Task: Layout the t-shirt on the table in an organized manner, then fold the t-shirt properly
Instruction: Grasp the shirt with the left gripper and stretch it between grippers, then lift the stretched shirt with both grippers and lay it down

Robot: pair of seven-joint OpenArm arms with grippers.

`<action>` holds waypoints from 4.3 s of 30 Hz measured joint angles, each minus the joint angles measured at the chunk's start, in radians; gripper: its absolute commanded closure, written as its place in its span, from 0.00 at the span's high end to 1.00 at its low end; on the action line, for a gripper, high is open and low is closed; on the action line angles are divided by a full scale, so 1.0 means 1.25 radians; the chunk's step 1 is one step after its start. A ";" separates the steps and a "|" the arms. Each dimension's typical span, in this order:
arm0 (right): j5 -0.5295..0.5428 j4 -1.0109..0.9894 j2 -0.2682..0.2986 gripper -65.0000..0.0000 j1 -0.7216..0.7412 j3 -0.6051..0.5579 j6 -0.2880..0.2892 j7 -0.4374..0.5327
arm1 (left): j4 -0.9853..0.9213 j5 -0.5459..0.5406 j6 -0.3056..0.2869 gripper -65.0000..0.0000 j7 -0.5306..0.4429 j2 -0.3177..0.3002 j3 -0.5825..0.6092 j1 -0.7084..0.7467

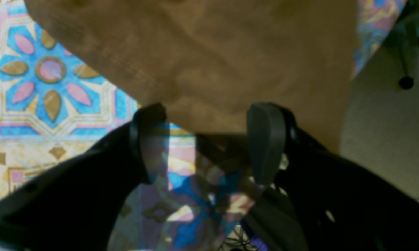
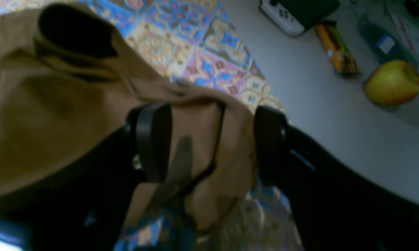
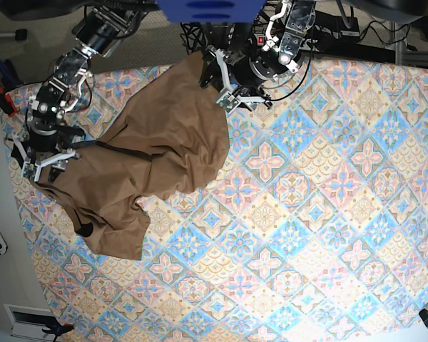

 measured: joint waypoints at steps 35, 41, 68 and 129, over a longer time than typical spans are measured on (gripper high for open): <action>0.002 0.002 0.002 0.54 -0.032 0.000 -0.003 0.010 | 0.052 -0.004 -0.087 0.00 0.241 -0.038 -0.374 -0.230; 0.185 0.104 -0.003 0.54 -0.136 0.006 -0.006 0.002 | 0.052 -0.005 -0.087 0.00 0.238 -0.039 -0.369 -0.226; 0.399 -0.021 -0.002 0.54 -0.227 0.028 0.103 0.017 | 0.052 -0.005 -0.087 0.00 0.239 -0.040 -0.374 -0.201; 0.383 0.195 0.096 0.00 -0.140 0.004 0.114 0.213 | 0.233 -0.146 -0.087 0.00 0.244 0.015 -0.375 -0.243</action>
